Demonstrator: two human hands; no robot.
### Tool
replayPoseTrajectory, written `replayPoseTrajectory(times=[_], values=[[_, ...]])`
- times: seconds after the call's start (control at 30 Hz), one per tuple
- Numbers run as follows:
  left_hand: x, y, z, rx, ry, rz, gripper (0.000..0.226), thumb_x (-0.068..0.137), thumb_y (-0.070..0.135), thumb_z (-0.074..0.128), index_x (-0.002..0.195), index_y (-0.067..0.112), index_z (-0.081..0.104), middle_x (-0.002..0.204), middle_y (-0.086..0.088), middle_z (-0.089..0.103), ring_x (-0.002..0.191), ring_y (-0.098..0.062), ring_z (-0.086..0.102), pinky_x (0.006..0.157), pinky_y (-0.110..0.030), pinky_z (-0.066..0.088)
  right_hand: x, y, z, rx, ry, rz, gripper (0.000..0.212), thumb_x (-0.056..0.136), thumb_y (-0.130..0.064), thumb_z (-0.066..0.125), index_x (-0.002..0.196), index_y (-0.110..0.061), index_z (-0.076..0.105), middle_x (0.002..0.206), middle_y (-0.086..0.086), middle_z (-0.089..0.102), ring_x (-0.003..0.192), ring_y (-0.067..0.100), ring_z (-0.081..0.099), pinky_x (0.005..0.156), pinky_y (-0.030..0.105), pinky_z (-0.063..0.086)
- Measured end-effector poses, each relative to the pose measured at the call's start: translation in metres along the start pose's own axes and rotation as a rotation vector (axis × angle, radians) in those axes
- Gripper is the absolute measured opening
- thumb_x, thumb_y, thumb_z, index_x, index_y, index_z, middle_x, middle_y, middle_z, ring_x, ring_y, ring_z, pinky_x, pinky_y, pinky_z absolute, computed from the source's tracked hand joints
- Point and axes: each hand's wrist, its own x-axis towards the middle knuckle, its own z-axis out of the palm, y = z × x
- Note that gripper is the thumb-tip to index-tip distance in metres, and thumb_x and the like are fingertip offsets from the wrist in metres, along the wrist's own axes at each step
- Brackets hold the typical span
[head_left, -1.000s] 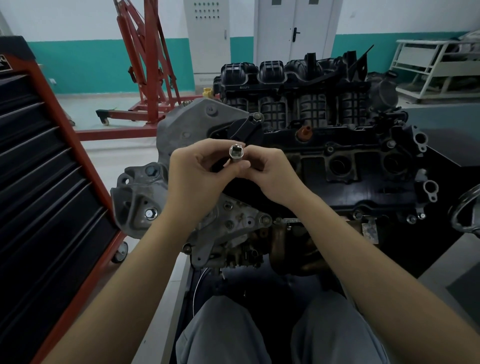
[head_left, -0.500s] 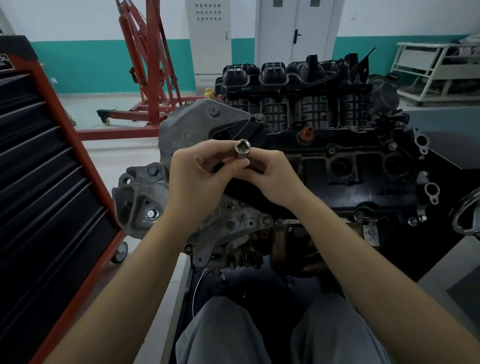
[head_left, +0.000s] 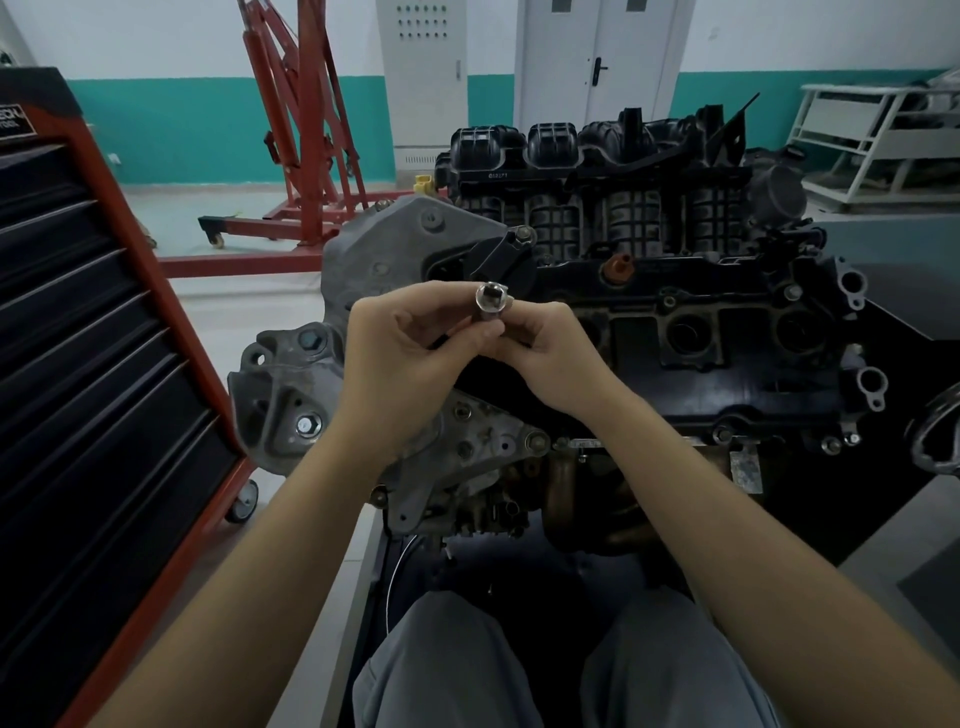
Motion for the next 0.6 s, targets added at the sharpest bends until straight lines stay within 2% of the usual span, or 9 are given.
replayPoseTrajectory(times=[0.07, 0.2, 0.3, 0.37, 0.43, 0.5, 0.6], values=[[-0.0003, 0.0006, 0.0007, 0.061, 0.0, 0.008, 0.03, 0.074, -0.005, 0.077, 0.1, 0.009, 0.07, 0.092, 0.001, 0.072, 0.087, -0.012, 0.071, 0.082, -0.026, 0.057, -0.0001, -0.0008, 0.0013, -0.014, 0.031, 0.002, 0.028, 0.089, 0.001, 0.062, 0.106, -0.021, 0.066, 0.097, -0.014, 0.07, 0.1, 0.007, 0.067, 0.088, 0.024, 0.051], [0.0003, 0.0011, 0.0039, 0.117, 0.076, 0.011, 0.028, 0.075, -0.002, 0.078, 0.097, 0.013, 0.071, 0.087, 0.008, 0.071, 0.083, -0.006, 0.071, 0.078, -0.02, 0.055, 0.0006, 0.0016, 0.0011, -0.041, 0.073, -0.01, 0.019, 0.087, -0.004, 0.067, 0.105, -0.008, 0.07, 0.1, 0.003, 0.073, 0.099, 0.013, 0.068, 0.09, 0.033, 0.054], [0.0013, -0.0009, 0.0006, 0.025, 0.015, -0.033, 0.031, 0.078, -0.008, 0.072, 0.103, 0.01, 0.07, 0.093, 0.004, 0.072, 0.089, -0.008, 0.071, 0.081, -0.02, 0.054, -0.0002, -0.0008, 0.0016, -0.028, 0.02, -0.004, 0.03, 0.089, 0.0, 0.062, 0.118, -0.01, 0.064, 0.108, -0.004, 0.069, 0.108, 0.01, 0.065, 0.095, 0.031, 0.051], [0.0022, -0.0015, -0.002, -0.033, -0.031, -0.051, 0.034, 0.078, -0.01, 0.07, 0.106, 0.009, 0.069, 0.096, 0.002, 0.072, 0.092, -0.011, 0.071, 0.083, -0.022, 0.054, 0.0001, -0.0026, 0.0019, -0.018, 0.015, -0.002, 0.035, 0.088, 0.004, 0.061, 0.117, -0.016, 0.062, 0.105, -0.009, 0.068, 0.106, 0.008, 0.065, 0.094, 0.027, 0.05], [0.0029, -0.0013, -0.0021, -0.003, -0.034, -0.022, 0.034, 0.076, -0.008, 0.073, 0.105, 0.009, 0.069, 0.097, -0.001, 0.072, 0.093, -0.012, 0.071, 0.083, -0.024, 0.055, 0.0008, -0.0025, 0.0018, -0.02, 0.061, 0.001, 0.026, 0.086, 0.004, 0.064, 0.107, -0.012, 0.067, 0.098, -0.002, 0.07, 0.099, 0.012, 0.067, 0.091, 0.03, 0.052], [0.0035, -0.0013, -0.0011, 0.05, 0.012, 0.014, 0.032, 0.072, -0.004, 0.079, 0.098, 0.015, 0.07, 0.093, 0.003, 0.072, 0.087, -0.01, 0.071, 0.081, -0.023, 0.055, 0.0007, -0.0012, 0.0008, 0.002, 0.116, 0.005, 0.015, 0.084, 0.001, 0.068, 0.098, -0.001, 0.07, 0.094, 0.01, 0.072, 0.094, 0.021, 0.069, 0.088, 0.037, 0.054], [0.0028, -0.0029, -0.0007, 0.073, 0.039, 0.028, 0.033, 0.073, -0.003, 0.078, 0.092, 0.022, 0.068, 0.09, 0.007, 0.071, 0.084, -0.008, 0.071, 0.079, -0.022, 0.055, 0.0008, -0.0016, 0.0005, -0.014, 0.119, 0.009, 0.02, 0.084, 0.0, 0.07, 0.103, 0.004, 0.069, 0.099, 0.014, 0.072, 0.097, 0.022, 0.069, 0.091, 0.041, 0.054]])
